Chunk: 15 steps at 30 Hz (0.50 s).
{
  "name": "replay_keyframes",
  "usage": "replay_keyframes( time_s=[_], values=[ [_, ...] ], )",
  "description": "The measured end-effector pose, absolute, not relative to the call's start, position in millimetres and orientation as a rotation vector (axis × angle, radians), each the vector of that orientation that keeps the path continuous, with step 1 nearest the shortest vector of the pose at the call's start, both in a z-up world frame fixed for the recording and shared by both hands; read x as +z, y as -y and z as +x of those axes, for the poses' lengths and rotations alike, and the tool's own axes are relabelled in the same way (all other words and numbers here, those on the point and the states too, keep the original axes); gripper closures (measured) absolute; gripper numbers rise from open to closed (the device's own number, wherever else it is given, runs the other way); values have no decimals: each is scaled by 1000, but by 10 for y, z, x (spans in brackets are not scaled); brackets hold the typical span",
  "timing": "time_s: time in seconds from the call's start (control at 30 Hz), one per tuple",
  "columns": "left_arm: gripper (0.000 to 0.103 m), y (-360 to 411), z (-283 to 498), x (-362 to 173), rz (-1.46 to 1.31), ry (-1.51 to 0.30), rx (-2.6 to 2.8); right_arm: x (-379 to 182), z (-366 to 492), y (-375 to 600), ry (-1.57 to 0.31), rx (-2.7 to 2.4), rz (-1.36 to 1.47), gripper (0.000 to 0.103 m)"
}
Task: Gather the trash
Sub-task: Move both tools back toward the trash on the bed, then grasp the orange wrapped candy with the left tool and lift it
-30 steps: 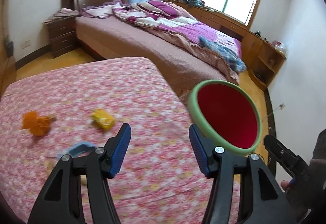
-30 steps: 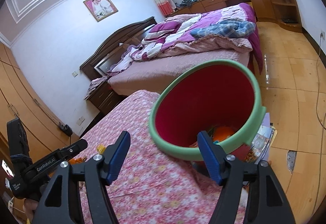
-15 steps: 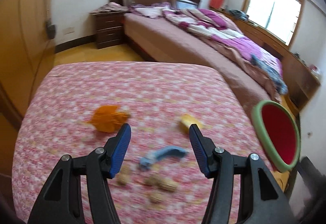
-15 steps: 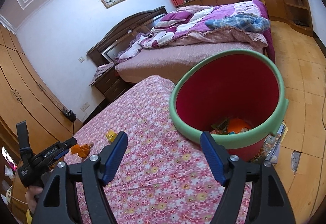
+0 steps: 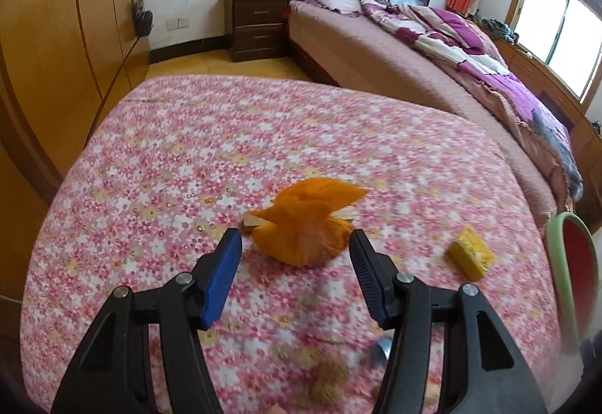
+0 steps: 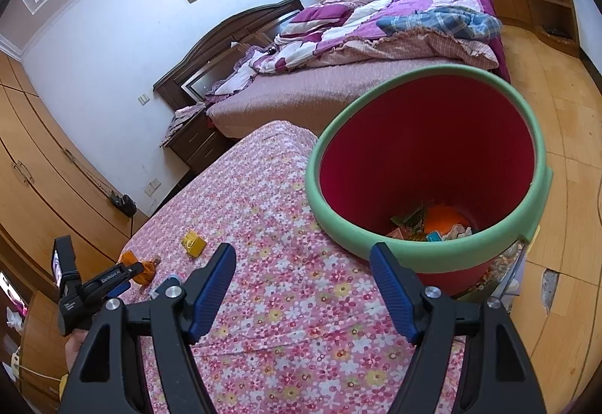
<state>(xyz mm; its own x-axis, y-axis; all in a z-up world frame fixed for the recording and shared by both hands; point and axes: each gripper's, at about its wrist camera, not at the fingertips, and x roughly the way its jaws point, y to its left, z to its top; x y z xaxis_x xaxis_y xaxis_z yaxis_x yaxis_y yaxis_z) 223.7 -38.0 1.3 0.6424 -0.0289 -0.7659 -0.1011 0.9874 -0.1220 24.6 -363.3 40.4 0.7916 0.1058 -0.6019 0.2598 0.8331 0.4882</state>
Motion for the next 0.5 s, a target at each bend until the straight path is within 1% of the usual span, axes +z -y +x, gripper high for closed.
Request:
replay_keyframes(
  time_s=[0.37,0.4,0.43,0.5],
  values=[
    [44,329,2396,-136,-220,-887,6,273,354,3642,-690,-76,599,27],
    [48,341,2392,-130,-213,-883,2,268,356,3638,-692,-74,600,27],
    [55,356,2388,-126,-211,-880,-14,268,360,3631,-693,-72,599,27],
    [63,387,2376,-109,-209,-874,-46,269,352,3616,-693,-68,596,27]
  ],
)
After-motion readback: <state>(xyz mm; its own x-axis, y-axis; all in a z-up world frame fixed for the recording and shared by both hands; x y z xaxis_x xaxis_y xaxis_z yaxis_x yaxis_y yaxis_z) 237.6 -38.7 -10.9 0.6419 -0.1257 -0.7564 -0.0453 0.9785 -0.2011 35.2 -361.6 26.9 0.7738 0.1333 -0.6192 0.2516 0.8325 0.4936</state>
